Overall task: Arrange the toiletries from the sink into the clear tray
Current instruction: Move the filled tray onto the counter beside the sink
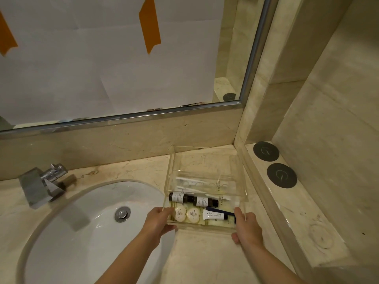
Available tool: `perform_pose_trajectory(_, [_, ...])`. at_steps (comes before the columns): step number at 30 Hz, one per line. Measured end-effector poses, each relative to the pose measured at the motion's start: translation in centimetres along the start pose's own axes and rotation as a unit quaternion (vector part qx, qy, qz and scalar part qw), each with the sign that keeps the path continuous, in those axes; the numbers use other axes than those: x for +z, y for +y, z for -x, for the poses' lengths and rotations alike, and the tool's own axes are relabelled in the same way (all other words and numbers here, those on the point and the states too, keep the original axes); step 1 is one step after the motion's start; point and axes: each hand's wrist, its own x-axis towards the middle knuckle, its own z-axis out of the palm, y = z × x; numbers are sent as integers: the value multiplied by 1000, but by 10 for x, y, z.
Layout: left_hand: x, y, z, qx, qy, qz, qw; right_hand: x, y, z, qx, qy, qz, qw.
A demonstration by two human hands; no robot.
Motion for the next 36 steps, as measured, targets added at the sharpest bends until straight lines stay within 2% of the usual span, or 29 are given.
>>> perform_pose_trajectory(6, [11,11,-7,-1,22,19,1000,8,-3,-3,-19,15,14,1000])
perform_pose_trajectory(17, [26,12,-34,-3,87,21,996,19,-11,-11,71,13,-172,982])
perform_pose_trajectory(22, [33,19,-37,17,81,53,995,21,-22,-17,84,26,-224,971])
perform_pose_trajectory(28, [30,31,-33,21,94,100,990,24,-37,-24,95,38,-336,936])
perform_pose_trajectory(36, [40,54,-35,25,39,178,983,23,-61,-36,94,10,-450,888])
